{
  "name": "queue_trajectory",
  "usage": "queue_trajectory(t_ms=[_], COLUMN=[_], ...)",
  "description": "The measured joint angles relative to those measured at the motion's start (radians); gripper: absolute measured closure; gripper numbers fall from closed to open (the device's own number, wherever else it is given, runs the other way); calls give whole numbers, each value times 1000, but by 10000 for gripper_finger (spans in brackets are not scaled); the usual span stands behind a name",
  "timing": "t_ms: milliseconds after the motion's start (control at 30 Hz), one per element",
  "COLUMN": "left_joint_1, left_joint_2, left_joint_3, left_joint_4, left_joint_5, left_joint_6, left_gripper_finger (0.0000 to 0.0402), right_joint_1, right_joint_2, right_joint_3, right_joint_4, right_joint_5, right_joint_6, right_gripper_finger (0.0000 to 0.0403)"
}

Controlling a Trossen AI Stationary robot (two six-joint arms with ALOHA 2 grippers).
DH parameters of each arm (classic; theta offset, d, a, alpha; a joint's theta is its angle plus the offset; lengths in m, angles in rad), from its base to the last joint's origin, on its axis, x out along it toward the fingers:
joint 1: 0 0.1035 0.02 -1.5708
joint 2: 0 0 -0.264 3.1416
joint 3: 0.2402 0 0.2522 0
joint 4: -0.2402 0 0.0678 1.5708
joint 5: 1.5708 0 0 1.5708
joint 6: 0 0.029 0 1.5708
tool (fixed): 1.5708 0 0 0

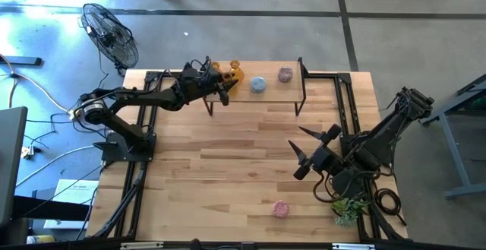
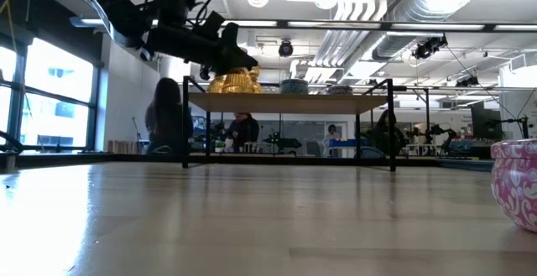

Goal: Pick & Place candle stick holders
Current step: Put the orange candle holder on the shelf

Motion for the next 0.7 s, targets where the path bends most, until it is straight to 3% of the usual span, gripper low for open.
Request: queue_trajectory(t_ms=[700], left_joint_1=[0], left_joint_2=[1], left_joint_3=[0], left_joint_4=[-43], left_joint_5=[0], left_joint_6=[55], left_gripper_finger=[268], right_joint_1=[0], right_joint_2=[0], right_joint_3=[0], right_joint_4=[-6], right_joint_5=[-3], right_joint_6=[14], right_gripper_finger=[165])
